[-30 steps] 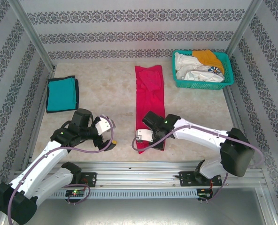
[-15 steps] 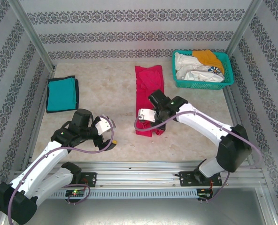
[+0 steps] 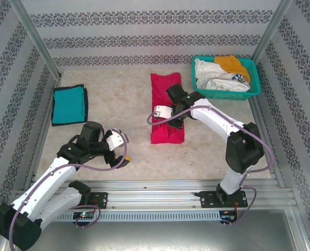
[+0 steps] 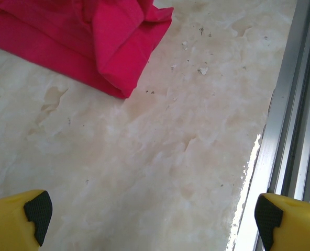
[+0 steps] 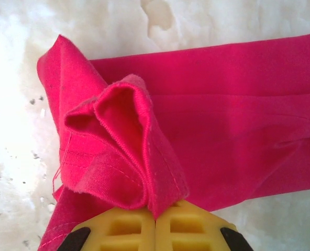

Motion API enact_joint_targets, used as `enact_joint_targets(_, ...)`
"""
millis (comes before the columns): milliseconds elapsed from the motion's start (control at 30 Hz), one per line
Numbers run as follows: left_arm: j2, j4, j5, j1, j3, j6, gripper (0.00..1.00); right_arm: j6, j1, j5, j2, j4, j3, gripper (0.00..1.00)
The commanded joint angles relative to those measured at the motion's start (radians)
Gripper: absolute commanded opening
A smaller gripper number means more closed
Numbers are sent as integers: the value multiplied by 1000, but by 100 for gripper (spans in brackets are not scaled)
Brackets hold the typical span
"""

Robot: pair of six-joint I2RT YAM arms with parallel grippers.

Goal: Fold and stack the t-shirts

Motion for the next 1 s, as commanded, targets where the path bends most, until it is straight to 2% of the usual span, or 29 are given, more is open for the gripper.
enact_joint_targets(0,1,27,-2,11,-13,13,100,-38,-27,0,31,-31,50,0)
enact_joint_targets(967,38,25,5,11,1,3,100,-110,-125,46,268,-25,283,0)
